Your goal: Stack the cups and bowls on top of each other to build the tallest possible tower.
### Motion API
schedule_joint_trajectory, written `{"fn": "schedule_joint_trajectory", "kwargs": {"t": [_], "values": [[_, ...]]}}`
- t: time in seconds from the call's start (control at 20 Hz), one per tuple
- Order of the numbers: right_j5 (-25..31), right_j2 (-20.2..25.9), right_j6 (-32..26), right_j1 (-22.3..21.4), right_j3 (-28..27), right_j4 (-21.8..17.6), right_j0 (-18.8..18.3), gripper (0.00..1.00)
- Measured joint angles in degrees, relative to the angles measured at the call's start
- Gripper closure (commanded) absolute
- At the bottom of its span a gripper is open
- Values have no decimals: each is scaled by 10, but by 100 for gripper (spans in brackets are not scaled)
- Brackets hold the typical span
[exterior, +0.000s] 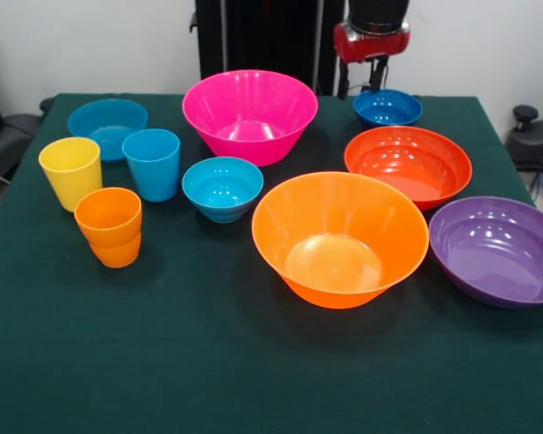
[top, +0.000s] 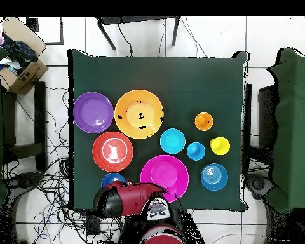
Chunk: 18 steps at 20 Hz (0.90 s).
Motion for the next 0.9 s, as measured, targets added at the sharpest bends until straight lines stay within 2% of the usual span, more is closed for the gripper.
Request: {"fn": "schedule_joint_trajectory", "kwargs": {"t": [0.4,0.9], "values": [[-22,-11,0,55,-5,-21,4,0],[-28,-9,0,83,-7,-37,-10,0]]}}
